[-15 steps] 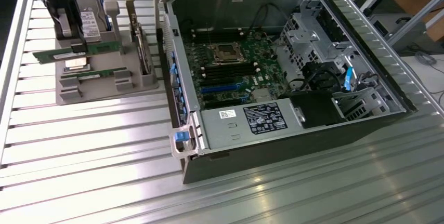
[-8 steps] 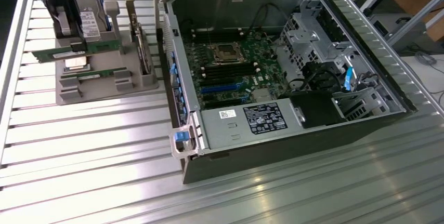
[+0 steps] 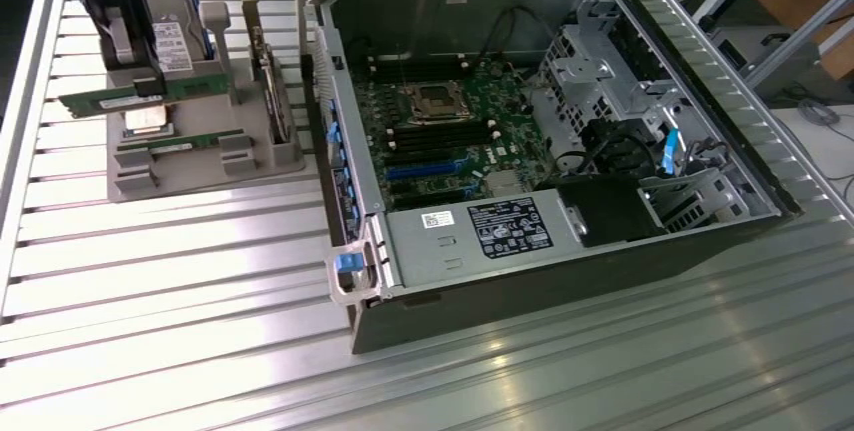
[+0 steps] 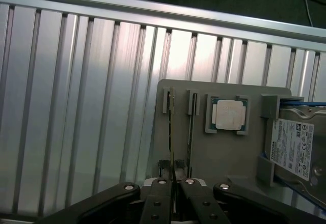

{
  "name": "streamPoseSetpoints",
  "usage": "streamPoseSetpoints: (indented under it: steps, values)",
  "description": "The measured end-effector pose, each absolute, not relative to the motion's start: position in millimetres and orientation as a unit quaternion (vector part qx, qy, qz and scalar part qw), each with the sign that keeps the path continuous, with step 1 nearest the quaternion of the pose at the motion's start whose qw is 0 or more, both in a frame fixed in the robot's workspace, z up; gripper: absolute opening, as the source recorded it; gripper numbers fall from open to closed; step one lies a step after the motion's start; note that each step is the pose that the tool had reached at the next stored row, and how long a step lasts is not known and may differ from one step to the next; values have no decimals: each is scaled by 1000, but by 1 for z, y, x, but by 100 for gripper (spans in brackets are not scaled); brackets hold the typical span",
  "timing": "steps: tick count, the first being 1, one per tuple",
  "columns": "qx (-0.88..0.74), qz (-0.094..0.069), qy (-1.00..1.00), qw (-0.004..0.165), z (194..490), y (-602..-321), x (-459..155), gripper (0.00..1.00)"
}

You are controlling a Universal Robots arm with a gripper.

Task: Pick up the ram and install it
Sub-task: 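Pick up the ram and move it above insertion slot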

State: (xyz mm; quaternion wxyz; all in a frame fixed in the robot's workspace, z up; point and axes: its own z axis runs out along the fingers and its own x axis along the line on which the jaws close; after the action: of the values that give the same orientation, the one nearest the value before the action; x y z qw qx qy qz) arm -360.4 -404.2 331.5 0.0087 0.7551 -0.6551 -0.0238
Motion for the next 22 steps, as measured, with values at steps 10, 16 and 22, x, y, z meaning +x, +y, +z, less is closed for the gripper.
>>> streamPoseSetpoints:
  steps: [10, 16, 22]
  values:
    - [755, -24, -655, 9, 335, -404, -360, 13]
    - [755, -24, -655, 9, 337, -404, -360, 13]
    - [755, -24, -655, 9, 340, -404, -360, 13]
